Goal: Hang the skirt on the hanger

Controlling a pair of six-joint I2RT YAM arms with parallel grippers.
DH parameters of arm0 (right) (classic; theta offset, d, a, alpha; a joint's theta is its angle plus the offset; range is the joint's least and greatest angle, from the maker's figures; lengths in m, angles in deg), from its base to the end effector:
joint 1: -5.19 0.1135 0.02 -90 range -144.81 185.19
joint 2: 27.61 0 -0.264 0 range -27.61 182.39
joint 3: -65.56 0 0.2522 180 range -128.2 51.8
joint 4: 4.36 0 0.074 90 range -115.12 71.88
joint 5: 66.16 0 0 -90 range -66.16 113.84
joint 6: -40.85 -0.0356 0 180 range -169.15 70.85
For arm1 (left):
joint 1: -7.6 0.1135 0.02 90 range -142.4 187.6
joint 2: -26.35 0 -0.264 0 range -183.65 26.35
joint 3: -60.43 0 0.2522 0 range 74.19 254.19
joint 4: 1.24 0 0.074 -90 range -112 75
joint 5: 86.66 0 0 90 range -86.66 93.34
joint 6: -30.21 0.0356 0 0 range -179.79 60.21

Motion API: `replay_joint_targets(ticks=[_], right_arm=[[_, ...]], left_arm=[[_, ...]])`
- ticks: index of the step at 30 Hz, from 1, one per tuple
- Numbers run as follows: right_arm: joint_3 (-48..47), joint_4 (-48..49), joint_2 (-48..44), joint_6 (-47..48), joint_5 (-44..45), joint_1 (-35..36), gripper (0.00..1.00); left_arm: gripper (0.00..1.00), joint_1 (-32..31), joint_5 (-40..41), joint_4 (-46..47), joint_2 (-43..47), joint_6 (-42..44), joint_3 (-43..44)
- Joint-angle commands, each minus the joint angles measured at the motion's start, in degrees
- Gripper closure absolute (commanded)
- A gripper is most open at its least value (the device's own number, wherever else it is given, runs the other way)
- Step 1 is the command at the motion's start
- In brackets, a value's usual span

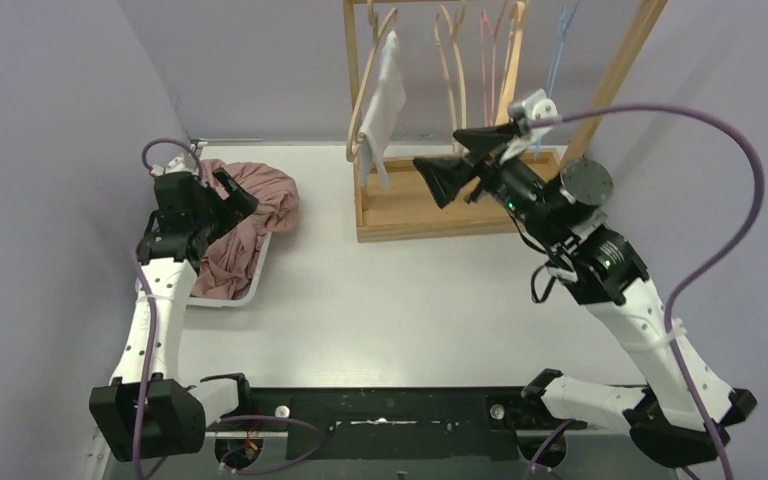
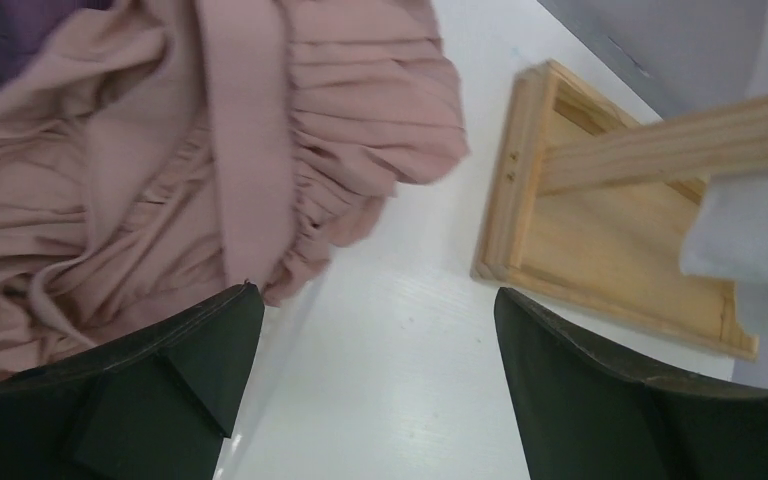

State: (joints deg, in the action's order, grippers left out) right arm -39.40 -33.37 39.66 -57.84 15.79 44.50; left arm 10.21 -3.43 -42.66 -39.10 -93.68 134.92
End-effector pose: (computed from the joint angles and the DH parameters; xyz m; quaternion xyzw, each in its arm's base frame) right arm 0.1714 0.1468 0.5277 -0.2230 0.6128 0.3496 0.6727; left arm 0.2517 0.0073 0.3347 -0.2469 0.8396 -0.1795 0.4493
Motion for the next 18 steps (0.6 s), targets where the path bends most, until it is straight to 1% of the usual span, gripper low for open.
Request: replay_joint_targets(ticks=[1,3,6,9,11,12,14,16,18], right_arm=[[13.9,5.27,-8.8,2.62,-6.81,0.27,0.18],[19.56,6.06,-12.13,1.75,-5.93,0.48,0.17],[25.97,7.68,-15.12,-1.09,-2.74,0.47,0.18],[31.4,9.55,-16.87,-3.29,0.36,0.5,0.18],[34.3,10.6,-17.54,-4.71,1.26,0.55,0.19],[35.42,11.0,-17.75,-5.23,1.54,0.5,0.19],[37.03,11.43,-17.82,-5.54,2.24,0.36,0.19],[37.8,11.38,-17.55,-5.53,3.4,0.41,0.19],[37.93,11.44,-17.2,-4.88,4.3,0.37,0.19]], left_arm=[[0.14,7.8,1.1,-4.25,-2.22,-1.13,3.27],[0.16,9.19,0.43,-3.58,-3.88,-0.89,2.65],[0.22,9.25,-2.11,-1.26,-7.22,-0.39,1.94],[0.31,9.25,-2.37,0.78,-11.33,-0.25,2.87],[0.39,9.29,-0.94,2.66,-13.63,0.12,3.95],[0.41,9.26,-0.09,3.63,-14.58,0.15,4.45],[0.41,9.33,2.07,5.28,-16.6,-0.08,5.3],[0.38,9.34,3.73,6.8,-18.41,-0.86,5.97],[0.37,9.34,2.08,10.48,-19.81,-1.09,5.61]])
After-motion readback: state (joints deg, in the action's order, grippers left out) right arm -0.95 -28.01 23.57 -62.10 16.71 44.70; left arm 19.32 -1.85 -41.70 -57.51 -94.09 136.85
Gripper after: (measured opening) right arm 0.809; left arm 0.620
